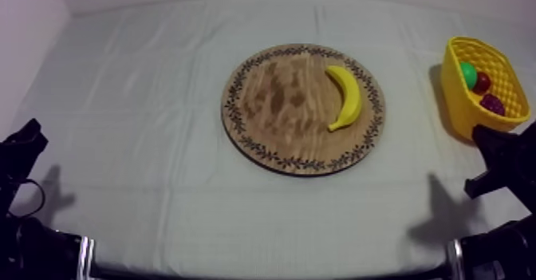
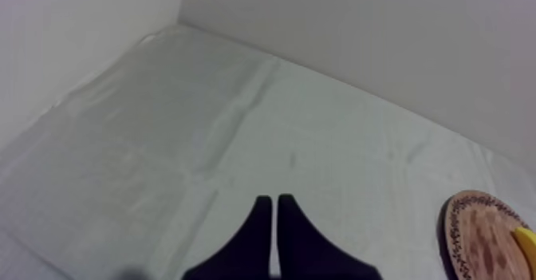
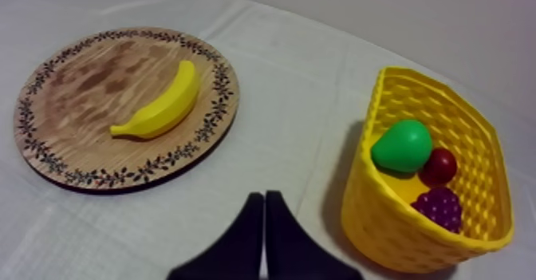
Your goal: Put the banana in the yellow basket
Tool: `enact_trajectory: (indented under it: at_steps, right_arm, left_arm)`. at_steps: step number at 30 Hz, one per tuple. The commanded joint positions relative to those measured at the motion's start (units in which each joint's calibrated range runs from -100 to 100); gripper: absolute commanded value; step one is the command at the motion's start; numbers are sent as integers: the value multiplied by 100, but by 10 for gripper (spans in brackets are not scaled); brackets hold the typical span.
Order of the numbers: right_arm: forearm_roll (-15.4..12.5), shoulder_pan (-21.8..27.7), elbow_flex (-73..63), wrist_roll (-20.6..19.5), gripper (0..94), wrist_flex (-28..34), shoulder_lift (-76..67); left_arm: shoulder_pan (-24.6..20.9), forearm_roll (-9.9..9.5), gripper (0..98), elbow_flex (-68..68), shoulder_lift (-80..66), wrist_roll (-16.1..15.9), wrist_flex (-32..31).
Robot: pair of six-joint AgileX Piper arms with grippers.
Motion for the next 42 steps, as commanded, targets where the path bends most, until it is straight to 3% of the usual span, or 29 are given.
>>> enact_trajectory:
  at_steps: [1,12,21,30,34,42]
  right_arm:
    - [2,-1,1,-5,6,2,-3]
    - [2,-27,1,3,6,2,-3]
    - [24,-396,-71,238,6,133,15]
    - [437,-754,-1056,-124,6,364,1403]
    - [567,-878,-2324,-422,6,1101,2467]
    - [701,-1217,-5585,-849,5,3605,4648]
  left_arm:
    - [-2,-1,1,3,2,0,-1]
    - [-2,-1,1,3,2,0,-1]
    - [-2,-1,1,3,2,0,-1]
    - [-2,-1,1,3,2,-2,-1]
    - [-2,-1,1,3,2,-4,-1]
    - [-2,-1,1,3,2,-5,-1]
